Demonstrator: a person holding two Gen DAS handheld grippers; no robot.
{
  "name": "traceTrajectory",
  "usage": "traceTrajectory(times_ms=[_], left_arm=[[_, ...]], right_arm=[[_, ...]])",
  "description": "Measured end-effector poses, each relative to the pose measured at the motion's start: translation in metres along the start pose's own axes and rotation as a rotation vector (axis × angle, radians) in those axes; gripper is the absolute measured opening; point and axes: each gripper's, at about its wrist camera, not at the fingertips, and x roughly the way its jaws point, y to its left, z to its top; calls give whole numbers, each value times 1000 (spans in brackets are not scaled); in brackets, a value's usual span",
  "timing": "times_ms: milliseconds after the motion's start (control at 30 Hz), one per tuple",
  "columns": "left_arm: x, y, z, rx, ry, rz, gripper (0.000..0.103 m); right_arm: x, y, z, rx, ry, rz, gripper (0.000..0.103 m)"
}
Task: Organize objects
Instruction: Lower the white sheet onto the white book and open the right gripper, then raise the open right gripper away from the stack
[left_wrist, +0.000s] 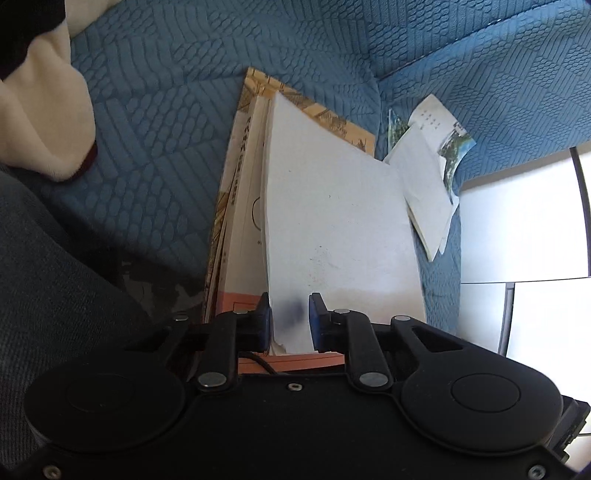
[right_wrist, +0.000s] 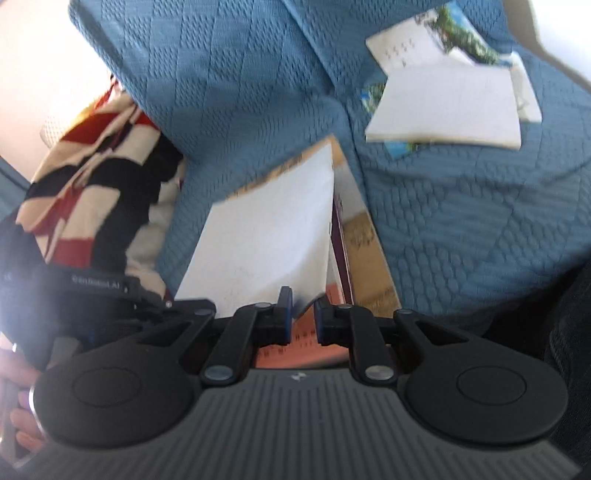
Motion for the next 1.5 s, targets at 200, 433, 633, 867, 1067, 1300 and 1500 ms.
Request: traceTrajectory(times_ms=[200,433,633,867,1067,1300,1500], left_arm=[[4,0,-6,18,-9,46,11],[2,-5,-12,32,-35,78,9],[1,-2,-16,29,-33,82,22],[-17,-14,-25,92,-86,91,62],[-39,-36,-35,158,-159,110,64],[-76,-83,-42,275,-271,113,66],[-107,-122,-49,361,-360,91,68]], right_arm=[[11,-9,-7,25,41,-20,16],[14,-13,-7,39,59,-5,17],[11,-8,-2,4,115,-11,28],[-6,-4,-3,-13,118,-28,60],[-32,-3,8,-15,67,-23,61],[-78,14,42,-74,-80,-1,61],[-116,29,62,-146,-207,4,61]])
